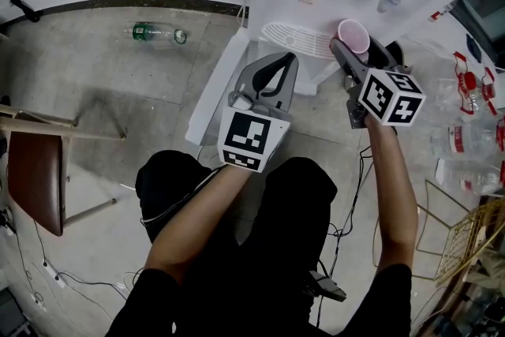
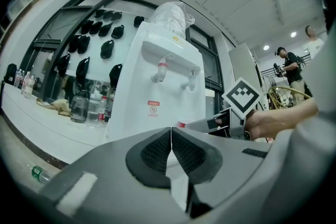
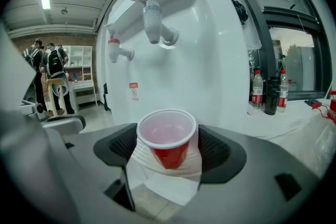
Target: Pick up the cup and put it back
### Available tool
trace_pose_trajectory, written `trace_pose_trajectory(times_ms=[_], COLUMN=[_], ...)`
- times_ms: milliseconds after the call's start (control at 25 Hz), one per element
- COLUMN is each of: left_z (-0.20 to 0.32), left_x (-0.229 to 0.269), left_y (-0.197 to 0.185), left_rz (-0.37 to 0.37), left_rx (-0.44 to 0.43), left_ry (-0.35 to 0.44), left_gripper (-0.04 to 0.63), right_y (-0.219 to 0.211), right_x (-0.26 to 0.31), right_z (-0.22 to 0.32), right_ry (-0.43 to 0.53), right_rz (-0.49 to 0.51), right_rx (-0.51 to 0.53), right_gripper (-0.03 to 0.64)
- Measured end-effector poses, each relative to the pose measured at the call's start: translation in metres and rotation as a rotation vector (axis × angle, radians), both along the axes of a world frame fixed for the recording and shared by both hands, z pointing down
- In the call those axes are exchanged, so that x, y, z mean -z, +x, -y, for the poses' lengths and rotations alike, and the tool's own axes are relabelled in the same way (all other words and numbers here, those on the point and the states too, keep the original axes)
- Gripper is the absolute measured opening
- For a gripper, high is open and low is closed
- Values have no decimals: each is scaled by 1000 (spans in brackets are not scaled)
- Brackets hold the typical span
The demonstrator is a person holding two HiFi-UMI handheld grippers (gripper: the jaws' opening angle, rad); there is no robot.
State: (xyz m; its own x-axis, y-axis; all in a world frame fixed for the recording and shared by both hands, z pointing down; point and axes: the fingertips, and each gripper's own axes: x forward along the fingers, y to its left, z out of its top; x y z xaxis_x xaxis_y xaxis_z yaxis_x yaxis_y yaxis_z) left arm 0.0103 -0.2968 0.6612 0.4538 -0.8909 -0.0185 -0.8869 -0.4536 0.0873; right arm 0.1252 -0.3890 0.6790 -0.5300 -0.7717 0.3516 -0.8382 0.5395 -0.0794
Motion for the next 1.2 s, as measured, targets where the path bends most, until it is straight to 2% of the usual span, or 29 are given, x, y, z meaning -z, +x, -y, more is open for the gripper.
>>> trace_pose_trajectory(times_ms=[360, 600, 760, 1000, 1200], left_z=[1, -2, -2, -6, -38], left_x=[2, 4, 2, -2, 17], left_y=[-3, -5, -7, -7, -6], left_rz=[-8, -15, -20, 19, 56], left_rx=[4, -5, -21, -53, -71], left_ry=[2, 0, -21, -109, -187], left_gripper=[8, 8, 8, 8, 8], right_y=[8, 13, 14, 15, 2], right_x=[1, -27, -56, -104, -93], right_z=[-22, -60, -79, -102, -152], right_ry=[7, -46, -106, -325, -482], right_rz=[40, 56, 82, 96, 56], right_rx=[-11, -20, -60, -144, -157], right_gripper=[341, 336, 202, 26, 5])
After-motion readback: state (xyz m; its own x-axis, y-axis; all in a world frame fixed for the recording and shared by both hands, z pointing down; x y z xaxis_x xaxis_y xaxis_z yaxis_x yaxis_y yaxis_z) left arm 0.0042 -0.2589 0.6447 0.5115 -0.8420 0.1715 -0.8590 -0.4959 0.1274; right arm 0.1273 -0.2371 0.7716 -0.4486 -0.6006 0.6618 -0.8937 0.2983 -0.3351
